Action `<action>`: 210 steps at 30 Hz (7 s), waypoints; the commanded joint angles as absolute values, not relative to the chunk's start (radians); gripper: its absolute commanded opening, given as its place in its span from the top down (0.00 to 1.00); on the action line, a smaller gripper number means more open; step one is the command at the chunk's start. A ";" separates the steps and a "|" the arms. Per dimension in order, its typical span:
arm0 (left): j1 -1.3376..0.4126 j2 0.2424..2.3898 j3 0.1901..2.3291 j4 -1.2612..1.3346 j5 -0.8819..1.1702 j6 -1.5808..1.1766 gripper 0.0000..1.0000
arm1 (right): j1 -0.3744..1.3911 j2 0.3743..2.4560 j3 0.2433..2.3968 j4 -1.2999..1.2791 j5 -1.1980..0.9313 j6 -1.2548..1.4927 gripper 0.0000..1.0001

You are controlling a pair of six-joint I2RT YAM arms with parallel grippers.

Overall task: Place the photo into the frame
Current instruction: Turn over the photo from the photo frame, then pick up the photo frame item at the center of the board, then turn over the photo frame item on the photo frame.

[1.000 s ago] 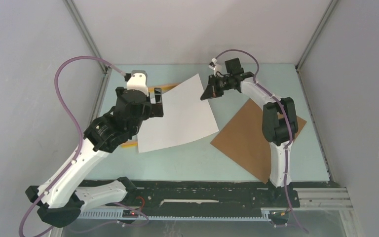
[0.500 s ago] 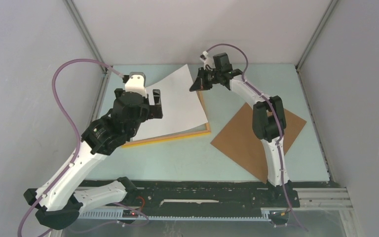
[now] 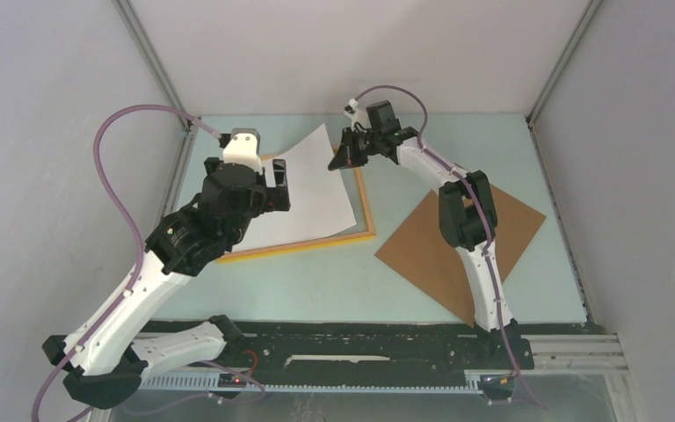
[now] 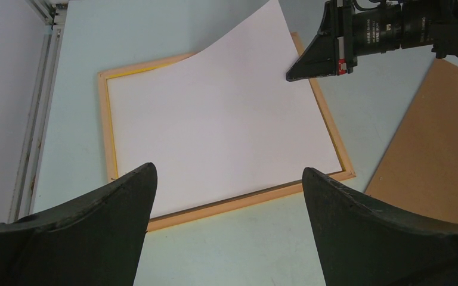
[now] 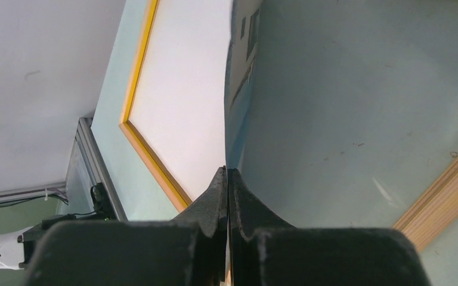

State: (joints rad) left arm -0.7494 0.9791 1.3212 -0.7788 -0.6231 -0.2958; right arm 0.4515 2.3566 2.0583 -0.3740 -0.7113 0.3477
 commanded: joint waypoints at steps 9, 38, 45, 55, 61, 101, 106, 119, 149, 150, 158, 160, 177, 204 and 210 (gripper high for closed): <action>-0.741 0.979 1.297 -0.746 -0.609 -0.298 0.00 | 0.449 2.344 2.109 -0.449 -0.584 0.398 0.76; -0.741 0.943 1.137 -0.620 -0.290 -0.394 0.00 | 0.157 1.656 1.272 -0.538 -0.195 0.389 0.05; -0.770 1.248 1.078 -0.408 0.156 -0.552 0.00 | -0.161 1.343 0.915 -0.539 -0.130 0.462 0.07; -0.881 1.890 1.636 -0.529 0.165 -0.515 0.06 | -0.529 1.088 0.685 -0.548 -0.063 0.618 0.03; -0.881 2.177 1.998 -0.746 0.064 -0.467 0.07 | -0.592 1.123 0.630 -0.517 -0.071 0.623 0.05; -0.851 2.278 1.978 -0.654 0.325 -0.754 0.06 | -0.529 1.294 0.505 -0.324 -0.251 0.615 0.08; -0.825 2.218 1.943 -0.580 0.384 -0.804 0.07 | -0.497 1.296 0.502 -0.311 -0.335 0.610 0.09; -0.745 1.949 1.597 -0.248 0.468 -1.021 0.09 | -0.368 1.242 0.481 -0.281 -0.396 0.682 0.09; -0.765 1.746 1.234 0.190 0.556 -1.272 0.51 | -0.160 1.333 0.465 -0.130 -0.374 0.814 0.09; -0.770 1.753 1.253 0.136 0.539 -1.241 0.49 | -0.159 1.333 0.466 -0.129 -0.374 0.816 0.09; -0.787 1.796 1.292 0.056 0.517 -1.189 0.49 | -0.156 1.333 0.465 -0.137 -0.377 0.804 0.09; -0.788 1.797 1.261 0.172 0.553 -1.259 0.51 | -0.159 1.328 0.463 -0.134 -0.387 0.802 0.09; -0.745 1.747 0.883 0.727 0.628 -1.563 0.49 | -0.072 1.350 0.456 0.031 -0.625 0.734 0.09; -0.685 1.477 0.961 -0.036 0.384 -0.967 0.51 | -0.049 1.393 0.480 0.024 -0.606 0.701 0.10; -0.676 1.436 1.040 -0.235 0.293 -0.843 0.79 | -0.051 1.375 0.491 0.005 -0.601 0.684 0.10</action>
